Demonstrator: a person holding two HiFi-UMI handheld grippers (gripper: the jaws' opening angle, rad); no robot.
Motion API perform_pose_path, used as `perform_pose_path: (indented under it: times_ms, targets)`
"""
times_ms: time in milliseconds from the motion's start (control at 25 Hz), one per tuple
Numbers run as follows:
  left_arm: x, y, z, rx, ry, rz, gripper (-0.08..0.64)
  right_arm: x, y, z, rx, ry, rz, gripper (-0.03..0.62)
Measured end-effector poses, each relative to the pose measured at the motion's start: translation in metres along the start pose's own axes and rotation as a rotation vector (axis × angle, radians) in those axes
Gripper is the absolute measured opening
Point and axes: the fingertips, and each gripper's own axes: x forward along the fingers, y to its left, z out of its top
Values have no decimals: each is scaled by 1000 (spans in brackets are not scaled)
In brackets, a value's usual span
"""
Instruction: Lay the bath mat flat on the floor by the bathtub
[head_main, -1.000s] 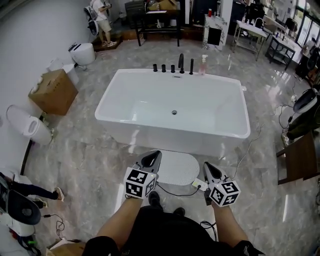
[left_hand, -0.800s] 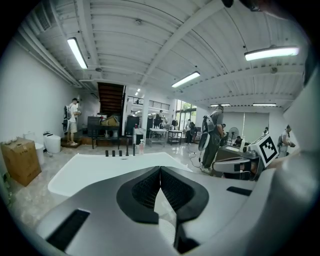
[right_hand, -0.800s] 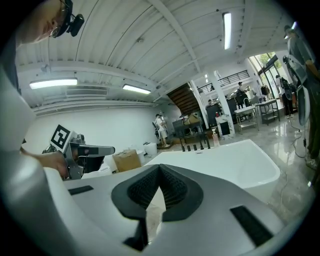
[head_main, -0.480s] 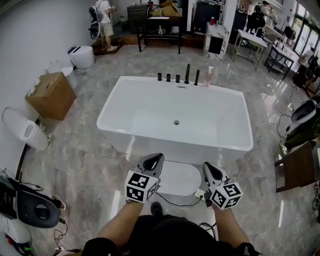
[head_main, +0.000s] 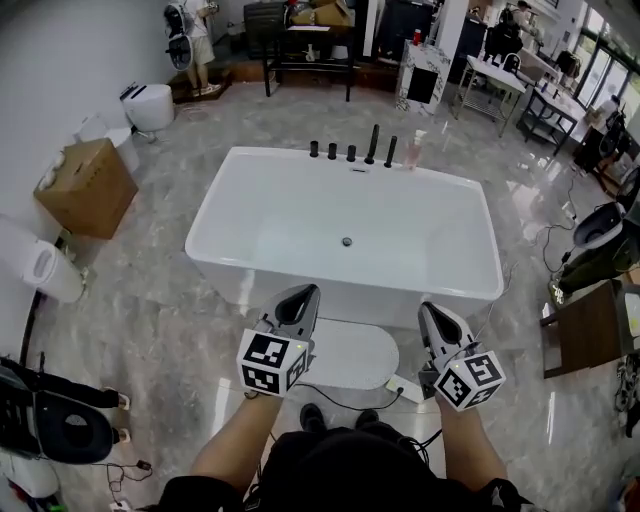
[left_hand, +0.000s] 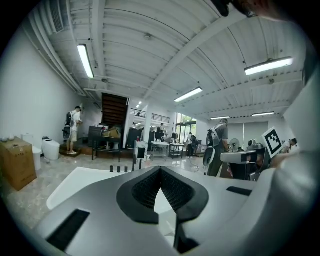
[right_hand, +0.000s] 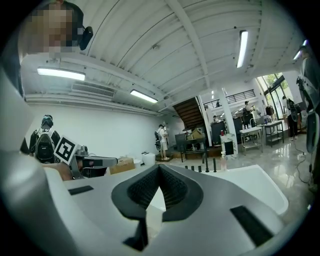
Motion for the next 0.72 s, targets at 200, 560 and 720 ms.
perform_pose_path:
  times_ms: [200,560,720]
  targets:
    - [7,0,14,31,-22,48,11,4,-3,18,-19,-32,51,15]
    - [25,-28,29,51,-28,81,11,-4,-26,26,-24,-62,96,14]
    - [36,-41,21,46,-9,80,11,-7,-32,23,-36,-63,117,14]
